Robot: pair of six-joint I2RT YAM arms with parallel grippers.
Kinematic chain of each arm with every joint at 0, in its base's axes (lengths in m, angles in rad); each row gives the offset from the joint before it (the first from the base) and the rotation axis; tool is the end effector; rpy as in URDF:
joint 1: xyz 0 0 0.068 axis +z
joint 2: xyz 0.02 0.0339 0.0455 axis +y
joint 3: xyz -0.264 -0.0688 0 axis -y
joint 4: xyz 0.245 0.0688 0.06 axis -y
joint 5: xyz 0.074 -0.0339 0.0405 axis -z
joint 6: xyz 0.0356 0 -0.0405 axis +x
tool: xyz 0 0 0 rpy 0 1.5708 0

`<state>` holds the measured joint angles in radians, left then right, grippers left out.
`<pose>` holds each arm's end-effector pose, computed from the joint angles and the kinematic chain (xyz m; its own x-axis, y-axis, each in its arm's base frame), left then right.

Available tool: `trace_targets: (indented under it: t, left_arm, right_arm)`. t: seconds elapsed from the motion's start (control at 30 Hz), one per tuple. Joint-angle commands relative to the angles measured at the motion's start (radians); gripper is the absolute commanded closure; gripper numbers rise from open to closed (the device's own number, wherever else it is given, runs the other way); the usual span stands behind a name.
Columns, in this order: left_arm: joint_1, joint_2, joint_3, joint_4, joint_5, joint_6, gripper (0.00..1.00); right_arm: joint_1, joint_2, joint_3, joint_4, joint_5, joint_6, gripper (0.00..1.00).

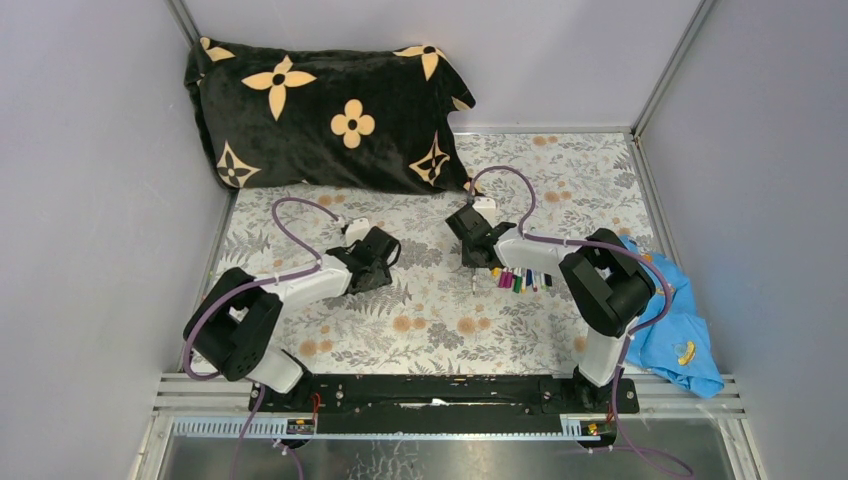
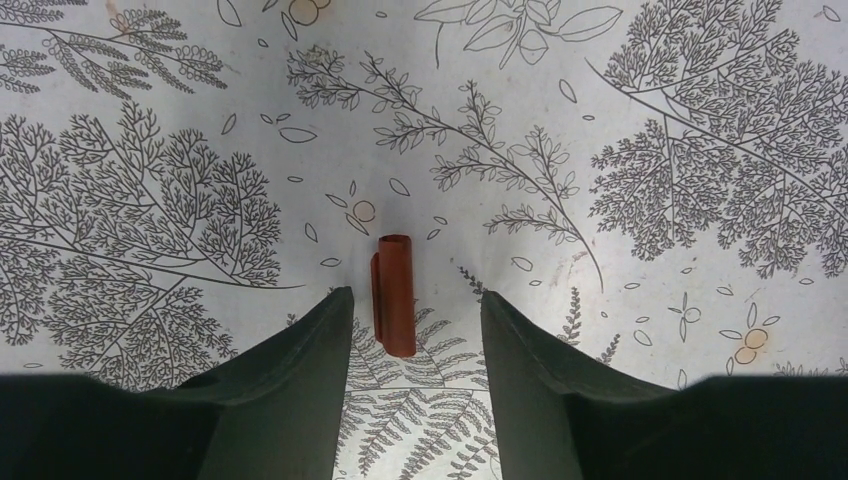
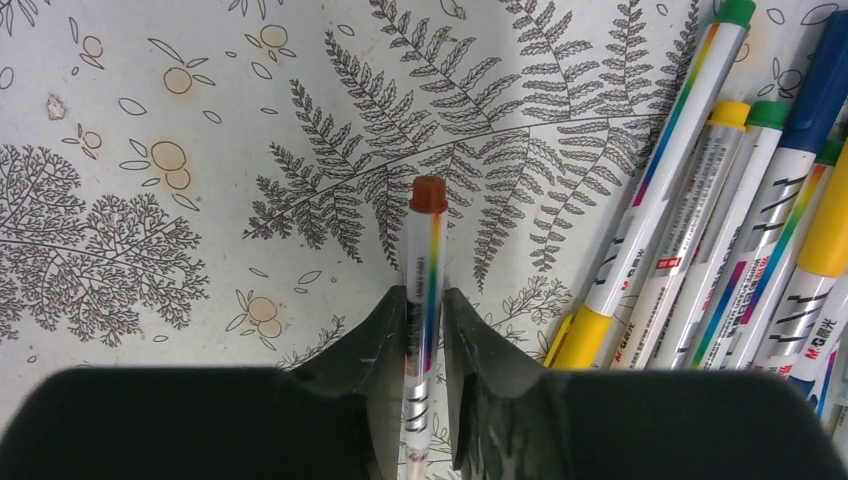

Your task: Open the pen caps

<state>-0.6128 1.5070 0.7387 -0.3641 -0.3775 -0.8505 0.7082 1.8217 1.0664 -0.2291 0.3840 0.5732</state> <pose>0.2256 -0.1425 0.1529 -0.7942 -0.2957 -0.5308 -0.2885 0.9524 -0.0989 0.2853 0.2268 0.1558 -0.7732 -0.0002 -0.6341 -0.0313 0.9988 0.0379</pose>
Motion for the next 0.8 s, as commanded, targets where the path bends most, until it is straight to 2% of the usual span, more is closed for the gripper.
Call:
trace_targets:
  t: [0.0, 0.1, 0.27, 0.4, 0.53, 0.77]
  left_arm:
    - [0.019, -0.028, -0.025, 0.023, 0.005, 0.031, 0.41]
    - [0.028, -0.053, -0.028, 0.018, 0.007, 0.033, 0.40]
    - [0.036, -0.108, -0.026, 0.011, 0.012, 0.033, 0.32]
    - [0.040, -0.153, -0.022, 0.008, 0.025, 0.035, 0.31]
    - [0.041, -0.212, -0.014, 0.011, 0.044, 0.053, 0.25]
    - [0.041, -0.318, -0.038, 0.077, 0.133, 0.071, 0.23]
  right_arm:
    - [-0.007, 0.008, 0.014, -0.009, 0.020, 0.011, 0.72]
    - [-0.007, -0.002, 0.023, -0.022, 0.026, 0.011, 0.67]
    - [-0.006, -0.051, 0.040, -0.048, 0.047, 0.007, 0.61]
    - [-0.007, -0.097, 0.063, -0.081, 0.088, 0.005, 0.59]
    - [-0.031, -0.141, 0.066, -0.107, 0.127, 0.013, 0.58]
    - [-0.099, -0.115, 0.095, -0.138, 0.111, 0.019, 0.59]
